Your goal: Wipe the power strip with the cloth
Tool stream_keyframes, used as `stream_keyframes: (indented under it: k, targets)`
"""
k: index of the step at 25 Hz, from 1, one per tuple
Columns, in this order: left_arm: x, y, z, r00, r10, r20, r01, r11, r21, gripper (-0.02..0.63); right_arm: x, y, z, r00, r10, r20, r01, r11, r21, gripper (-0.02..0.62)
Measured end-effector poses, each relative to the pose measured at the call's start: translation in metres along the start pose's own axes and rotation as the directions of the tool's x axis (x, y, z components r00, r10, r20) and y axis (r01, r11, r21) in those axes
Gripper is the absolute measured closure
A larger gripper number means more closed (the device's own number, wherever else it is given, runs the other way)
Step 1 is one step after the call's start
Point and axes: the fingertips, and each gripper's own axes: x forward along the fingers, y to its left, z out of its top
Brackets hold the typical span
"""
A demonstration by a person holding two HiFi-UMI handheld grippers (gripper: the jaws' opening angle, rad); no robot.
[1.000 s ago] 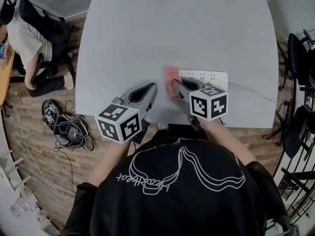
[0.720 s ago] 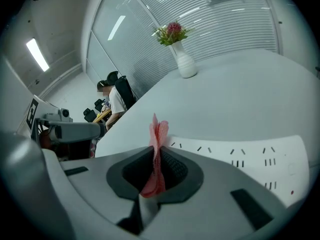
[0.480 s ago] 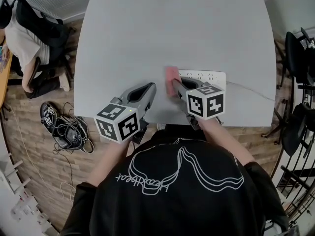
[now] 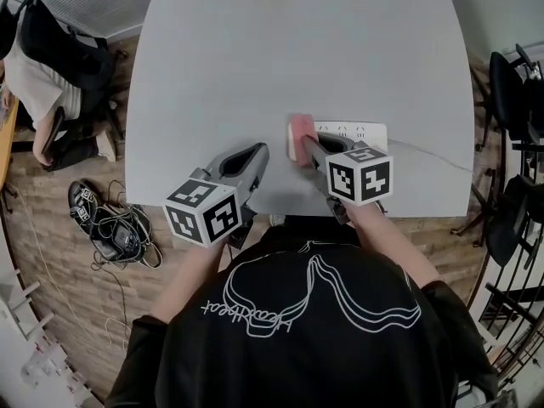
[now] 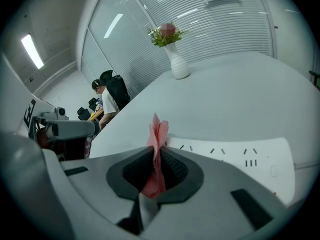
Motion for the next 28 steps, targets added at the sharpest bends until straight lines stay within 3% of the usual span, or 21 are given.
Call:
stream_keyframes:
  k: [28]
  targets:
    - [0.019,-0.02,0.002,0.998,-0.054,-0.019,0.055,0.998,0.034,0.592,-0.056,-0.069,-0.014,0.98,-0.195,0.037,0.196,0.981,-0.008,0.554]
